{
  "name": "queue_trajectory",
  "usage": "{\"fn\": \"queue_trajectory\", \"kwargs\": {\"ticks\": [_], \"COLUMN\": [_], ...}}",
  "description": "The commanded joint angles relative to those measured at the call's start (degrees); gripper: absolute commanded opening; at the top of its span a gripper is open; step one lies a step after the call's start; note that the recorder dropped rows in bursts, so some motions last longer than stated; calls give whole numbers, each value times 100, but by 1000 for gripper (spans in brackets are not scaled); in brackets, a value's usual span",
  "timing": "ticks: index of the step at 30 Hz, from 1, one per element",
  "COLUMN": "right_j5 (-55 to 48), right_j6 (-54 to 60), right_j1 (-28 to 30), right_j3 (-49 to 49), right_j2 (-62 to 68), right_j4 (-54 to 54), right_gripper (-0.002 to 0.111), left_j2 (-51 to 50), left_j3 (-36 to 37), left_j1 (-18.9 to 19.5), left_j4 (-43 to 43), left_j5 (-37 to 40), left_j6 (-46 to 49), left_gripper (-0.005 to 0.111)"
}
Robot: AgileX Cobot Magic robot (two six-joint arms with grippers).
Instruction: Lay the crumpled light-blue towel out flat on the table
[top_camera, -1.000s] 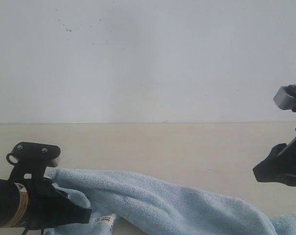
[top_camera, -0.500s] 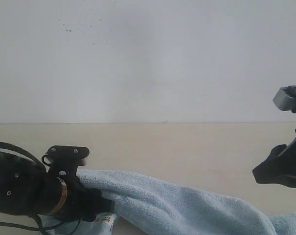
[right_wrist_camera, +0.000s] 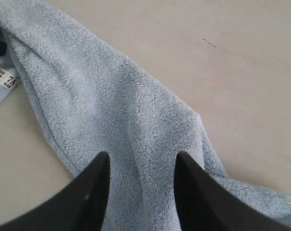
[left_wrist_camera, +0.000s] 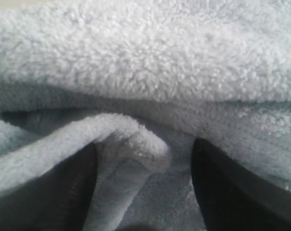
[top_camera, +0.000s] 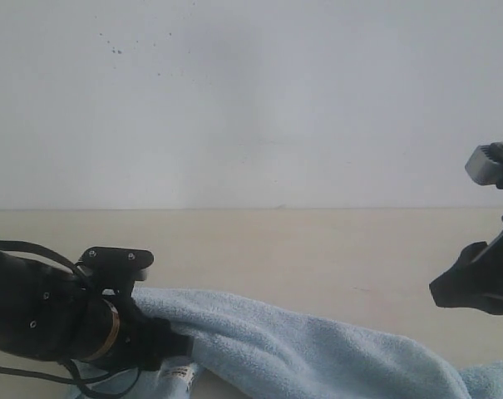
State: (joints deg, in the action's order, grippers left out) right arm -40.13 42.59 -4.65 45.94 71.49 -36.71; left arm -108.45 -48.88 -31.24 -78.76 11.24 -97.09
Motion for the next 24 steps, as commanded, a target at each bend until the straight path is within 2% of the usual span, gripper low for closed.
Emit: {"fn": "queue_trajectory", "kwargs": {"ticks": [1, 5, 7, 8, 12, 15, 21, 24], "right_j5": [42, 53, 53, 53, 53, 53, 29, 29], "right_j6": [36, 36, 36, 36, 36, 36, 36, 36], "right_j1": [9, 9, 9, 9, 9, 9, 9, 9], "right_j3": [-13, -13, -13, -13, -13, -13, -13, -13], "right_j2": [5, 5, 5, 5, 5, 5, 5, 5], "right_j4": [-23, -45, -45, -45, -45, -45, -45, -45], "right_gripper": [42, 42, 42, 42, 42, 42, 42, 42], "left_j2": [10, 10, 10, 10, 10, 10, 135, 624], "left_j3": [-36, -50, -50, -50, -50, -50, 50, 520], "left_j1": [-10, -10, -10, -10, -10, -10, -10, -10], "left_j4": [-5, -133, -156, -156, -238, -412, -416, -387], "left_j5": [236, 243, 253, 281, 511, 524, 524, 702], "left_j6": [-100, -100, -100, -100, -100, -100, -100, -100], "left_gripper": [56, 55, 51, 47, 19, 4, 4, 4]}}
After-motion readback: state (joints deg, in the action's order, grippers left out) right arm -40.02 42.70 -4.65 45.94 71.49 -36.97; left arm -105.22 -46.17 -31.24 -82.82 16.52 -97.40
